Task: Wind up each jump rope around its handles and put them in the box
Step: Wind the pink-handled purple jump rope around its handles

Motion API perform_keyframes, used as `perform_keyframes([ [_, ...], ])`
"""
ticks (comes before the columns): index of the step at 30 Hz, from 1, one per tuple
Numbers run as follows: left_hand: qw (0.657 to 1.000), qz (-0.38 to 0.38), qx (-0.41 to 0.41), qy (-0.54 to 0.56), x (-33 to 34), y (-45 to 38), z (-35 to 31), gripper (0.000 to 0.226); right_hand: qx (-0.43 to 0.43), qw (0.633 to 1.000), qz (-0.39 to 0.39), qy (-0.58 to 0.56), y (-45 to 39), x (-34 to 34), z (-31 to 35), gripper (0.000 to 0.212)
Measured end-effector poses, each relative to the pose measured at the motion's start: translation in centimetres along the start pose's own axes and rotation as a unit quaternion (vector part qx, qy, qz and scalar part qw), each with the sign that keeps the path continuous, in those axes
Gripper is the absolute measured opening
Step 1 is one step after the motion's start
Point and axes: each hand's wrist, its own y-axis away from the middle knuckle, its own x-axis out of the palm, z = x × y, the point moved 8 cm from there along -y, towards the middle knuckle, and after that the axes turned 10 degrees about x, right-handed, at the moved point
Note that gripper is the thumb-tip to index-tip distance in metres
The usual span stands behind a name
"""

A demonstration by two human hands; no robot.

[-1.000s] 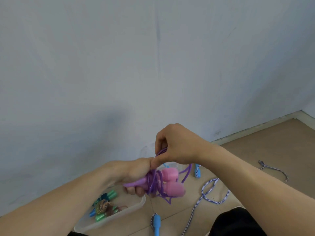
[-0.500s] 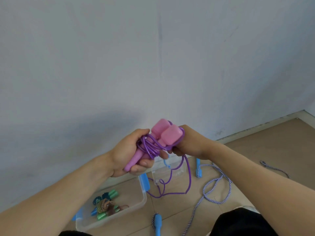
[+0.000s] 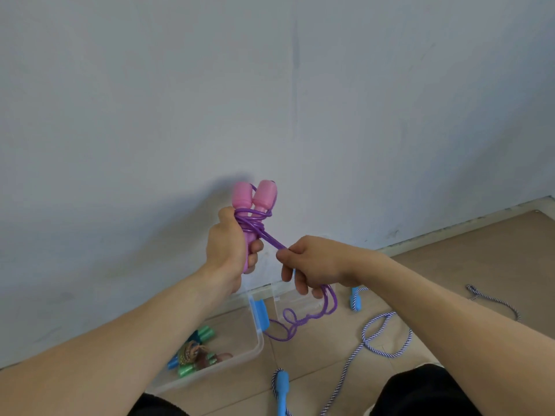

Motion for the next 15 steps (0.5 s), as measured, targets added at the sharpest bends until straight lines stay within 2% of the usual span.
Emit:
perform_keyframes([
  [5,0.995,-0.098,0.030,0.014,-2.8,-1.5,-0.3,0.045,0.035,0.995,0.040,0.079,0.5,0.6,-1.2,0.039],
  [9,0.992,-0.094,0.076,-0.038,-3.9,-1.9,-1.3,0.037,0.035,0.965,0.061,0.252,1.8,0.8,-1.6,0.034],
  [12,0.974,-0.052,0.130,-0.175,-4.7,-2.6,-2.6,0.042,-0.005,0.953,0.099,0.286,3.0,1.8,-0.3,0.031],
  [14,0.929,0.000,0.161,-0.332,-3.9,-2.6,-2.9,0.048,-0.048,0.953,0.129,0.271,4.1,3.0,1.2,0.035],
  [15,0.895,0.050,0.144,-0.418,-3.0,-2.4,-2.2,0.052,-0.073,0.955,0.132,0.255,4.6,3.4,2.0,0.036],
])
